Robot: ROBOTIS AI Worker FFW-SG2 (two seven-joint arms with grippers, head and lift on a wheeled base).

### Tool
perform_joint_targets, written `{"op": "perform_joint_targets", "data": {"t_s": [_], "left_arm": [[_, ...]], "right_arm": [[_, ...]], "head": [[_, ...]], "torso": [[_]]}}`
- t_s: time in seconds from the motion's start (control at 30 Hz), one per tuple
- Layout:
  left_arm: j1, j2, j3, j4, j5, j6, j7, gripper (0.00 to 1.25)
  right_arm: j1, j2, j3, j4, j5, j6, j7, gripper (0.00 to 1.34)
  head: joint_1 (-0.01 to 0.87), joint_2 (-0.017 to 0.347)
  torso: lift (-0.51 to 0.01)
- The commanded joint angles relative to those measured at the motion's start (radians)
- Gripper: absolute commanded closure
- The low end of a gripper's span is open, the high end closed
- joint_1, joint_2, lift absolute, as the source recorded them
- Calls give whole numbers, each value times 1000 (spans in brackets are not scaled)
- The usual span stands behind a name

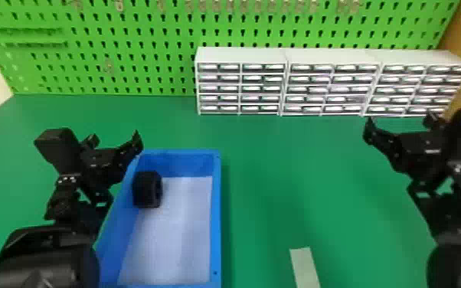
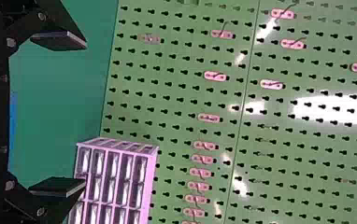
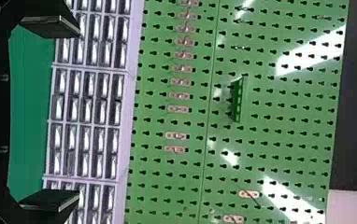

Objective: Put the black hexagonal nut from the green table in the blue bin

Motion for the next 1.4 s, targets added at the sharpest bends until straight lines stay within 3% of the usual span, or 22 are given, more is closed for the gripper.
{"op": "perform_joint_targets", "data": {"t_s": [0.0,0.6,1.37], "left_arm": [[1,0,3,0,1,0,0,237],[8,0,6,0,6,0,0,239],[5,0,-5,0,12,-2,0,240]], "right_arm": [[48,15,-8,0,21,-51,-1,91],[161,28,1,0,27,-89,-2,93],[152,6,63,0,21,-65,-2,93]], "head": [[686,51],[686,51],[686,51]], "torso": [[-97],[-97],[-97]]}}
